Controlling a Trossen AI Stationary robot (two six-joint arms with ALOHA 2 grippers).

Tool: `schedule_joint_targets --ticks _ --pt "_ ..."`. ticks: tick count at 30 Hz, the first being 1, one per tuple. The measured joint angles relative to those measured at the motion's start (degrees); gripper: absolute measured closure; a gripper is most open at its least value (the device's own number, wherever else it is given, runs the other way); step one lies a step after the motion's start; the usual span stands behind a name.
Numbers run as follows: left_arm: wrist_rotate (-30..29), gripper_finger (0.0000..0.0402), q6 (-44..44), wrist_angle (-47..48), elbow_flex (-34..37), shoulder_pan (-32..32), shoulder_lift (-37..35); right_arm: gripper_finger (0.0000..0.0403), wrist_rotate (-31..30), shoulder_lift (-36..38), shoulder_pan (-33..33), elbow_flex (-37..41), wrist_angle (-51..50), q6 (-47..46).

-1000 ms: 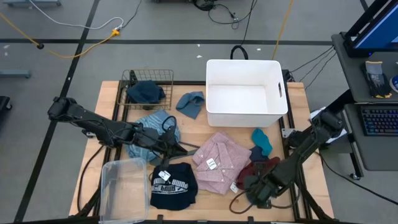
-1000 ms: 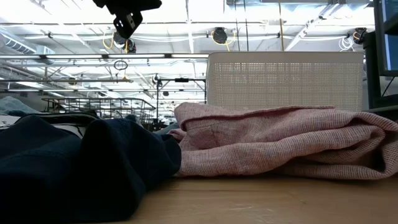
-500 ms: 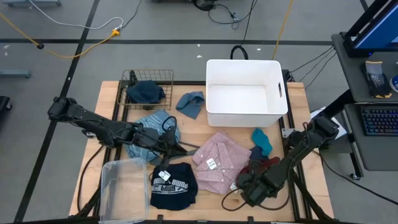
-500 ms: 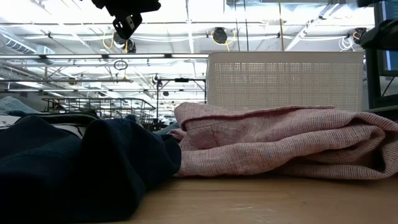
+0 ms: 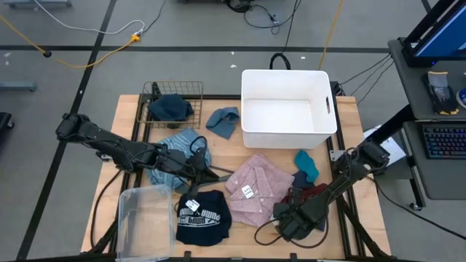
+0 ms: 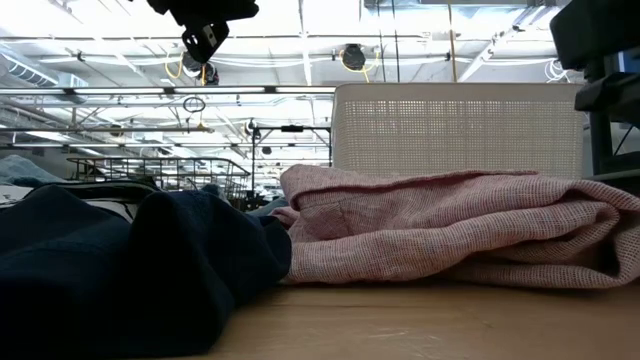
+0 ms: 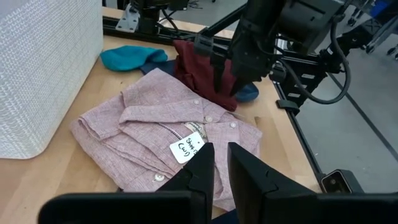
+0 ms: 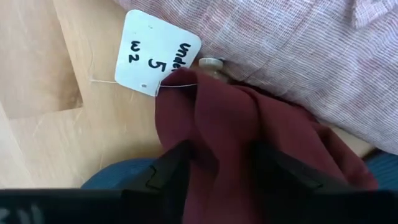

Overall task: Pick & Place Cloths
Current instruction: Put the red underwear into the black basket

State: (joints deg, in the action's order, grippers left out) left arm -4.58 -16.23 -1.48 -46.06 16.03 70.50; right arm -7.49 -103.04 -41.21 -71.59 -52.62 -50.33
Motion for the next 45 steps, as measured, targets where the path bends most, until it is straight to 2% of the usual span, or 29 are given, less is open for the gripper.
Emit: schedule_joint_targets --ticks 4,11,17,23,26,30,35,41,45 --pt "0.0 0.0355 0.0 0.0 0.0 0.0 0.0 0.0291 0.04 0.25 0.0 0.0 -0.26 -0.54" --pt "0.0 0.0355 1.23 0.0 0.0 0.0 0.0 0.0393 1.71 0.73 0.37 0.0 -1.02 -4.47" --pt "0.0 0.0355 1.53 -0.07 0.0 0.0 0.0 0.0397 4.74 5.7 1.37 0.01 -1.84 -7.26" --pt "-0.02 0.0355 -0.07 -1.5 0.0 0.0 0.0 0.04 4.03 17.25 3.32 -0.04 -1.45 -3.75" --pt "-0.04 0.0355 -1.07 -4.26 0.0 0.0 0.0 0.04 1.56 23.84 4.41 -0.04 0.45 -1.0" --pt "-1.74 0.0355 -0.65 -8.22 0.0 0.02 0.0 0.0401 -3.42 31.9 4.99 -0.04 7.25 5.98" --pt "-5.68 0.0355 -0.43 -15.43 0.0 0.02 0.0 0.0402 -7.83 39.07 5.86 -0.04 19.3 20.4" --pt "-10.32 0.0355 1.91 -22.76 0.0 0.56 -0.01 0.0402 -7.13 42.59 8.33 -0.04 33.16 39.83" --pt "-12.6 0.0355 4.98 -28.05 0.0 1.94 -0.02 0.0402 -1.49 42.64 11.12 -0.05 39.64 48.82"
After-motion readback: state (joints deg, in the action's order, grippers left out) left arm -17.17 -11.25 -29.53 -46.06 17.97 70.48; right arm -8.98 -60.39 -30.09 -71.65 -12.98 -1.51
